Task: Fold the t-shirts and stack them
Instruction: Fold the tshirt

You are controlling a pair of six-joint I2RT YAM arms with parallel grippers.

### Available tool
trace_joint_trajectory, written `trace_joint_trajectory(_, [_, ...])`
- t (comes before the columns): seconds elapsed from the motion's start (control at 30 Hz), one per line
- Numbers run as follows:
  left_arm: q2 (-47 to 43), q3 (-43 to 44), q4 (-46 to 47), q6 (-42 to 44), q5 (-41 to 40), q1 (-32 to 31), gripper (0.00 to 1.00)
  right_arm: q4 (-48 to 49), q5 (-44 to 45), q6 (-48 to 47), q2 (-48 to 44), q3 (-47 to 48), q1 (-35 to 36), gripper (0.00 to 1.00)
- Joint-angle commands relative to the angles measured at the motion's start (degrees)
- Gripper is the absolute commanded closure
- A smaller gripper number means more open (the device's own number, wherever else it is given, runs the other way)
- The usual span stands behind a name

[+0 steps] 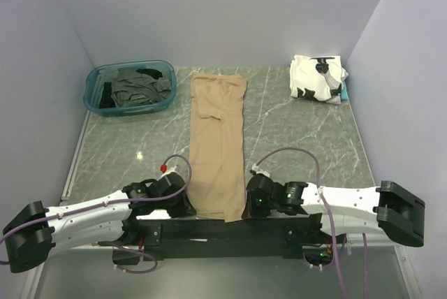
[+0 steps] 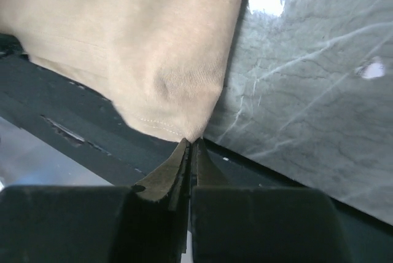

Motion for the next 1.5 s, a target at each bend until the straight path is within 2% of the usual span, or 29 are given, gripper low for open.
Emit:
trace_joint_trajectory(0.0, [-1.8,3.2,-1.0,0.9,-1.7,-0.4,0.99,-4.3,5.2,-1.8,-3.5,4.2,-0.2,1.0])
trace_joint_trajectory(0.13, [-2.3,7.6,-1.0,2.1,-3.2,-0.3,0.99,-8.6,7.3,-3.8,-6.6,7.7,-1.6,1.0])
trace_joint_trajectory(0.3, [2.7,14.2,-1.5,6.4,-7.2,1.0,0.99,-8.3,6.8,-8.2,-6.4,12.1,-5.3,1.0])
trace_joint_trajectory(0.43, [7.3,19.7,-1.4,10.1,-6.3,7.0,0.99,-9.4,6.9,-13.6,-2.5,16.5,-9.3,1.0])
trace_joint_trajectory(0.7, [14.4,28.0,0.9,16.6,-7.6,14.0,0.99,-7.6,6.0,-21.9,4.4,27.1,-19.0,1.0])
trace_joint_trajectory(0.87, [19.6,32.5,2.4,20.2,-5.6,20.2,0.99,-6.8,3.9,-25.9,10.8,33.2,-23.6,1.0])
trace_joint_trajectory(1.2, [31.2,42.7,3.9,26.4,-0.4,28.1,0.99,-7.7,3.2,-30.3,21.7,44.6,-30.0,1.0])
trace_joint_trajectory(1.47, [38.6,46.6,6.0,27.5,4.0,33.1,0.99,-9.0,4.8,-33.8,31.2,52.6,-32.6,1.0])
